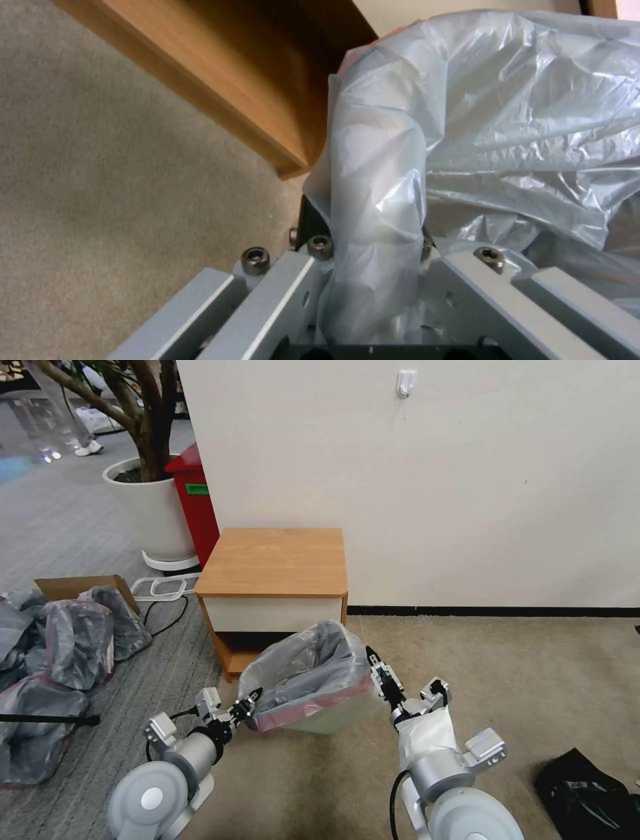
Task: Pick up the garbage bag from the table and place it over the trash can.
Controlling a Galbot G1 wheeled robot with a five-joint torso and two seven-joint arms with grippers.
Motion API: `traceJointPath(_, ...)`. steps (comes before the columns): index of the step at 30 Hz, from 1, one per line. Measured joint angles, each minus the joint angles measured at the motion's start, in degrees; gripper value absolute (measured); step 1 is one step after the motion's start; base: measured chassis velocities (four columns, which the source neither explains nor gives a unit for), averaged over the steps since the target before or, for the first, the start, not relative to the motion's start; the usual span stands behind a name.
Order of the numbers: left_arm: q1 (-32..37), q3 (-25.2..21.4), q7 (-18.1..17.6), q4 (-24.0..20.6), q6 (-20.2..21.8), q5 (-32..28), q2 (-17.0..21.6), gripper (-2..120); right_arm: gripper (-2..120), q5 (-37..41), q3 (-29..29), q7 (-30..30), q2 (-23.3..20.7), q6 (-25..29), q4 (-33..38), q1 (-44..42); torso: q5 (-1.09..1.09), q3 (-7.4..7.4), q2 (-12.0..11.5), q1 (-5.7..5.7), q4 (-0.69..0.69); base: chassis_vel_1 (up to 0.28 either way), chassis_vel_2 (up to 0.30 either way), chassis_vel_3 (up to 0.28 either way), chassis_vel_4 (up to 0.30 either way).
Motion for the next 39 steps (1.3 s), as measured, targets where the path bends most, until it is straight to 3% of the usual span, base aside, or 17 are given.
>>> traceJointPath(14, -0.1, 0.3, -0.1, 0.1, -0.1, 0.1, -0.2, 3, 0, -0.6, 0.0, -0.3, -0.4, 0.6, -0.4, 0.1, 0.0, 0.0, 0.0, 0.0, 0.0, 0.0, 0.0, 0.0, 0.0)
traceJointPath(39, -0.3, -0.4, 0.2, 0.1, 0.0, -1.4, 0.5, 3, 0, -5.8, 4.0, -7.2, -2.8, 2.9, -8.6, 1.6, 0.0, 0.0, 0.0, 0.0, 0.0, 0.0, 0.0, 0.0, 0.0)
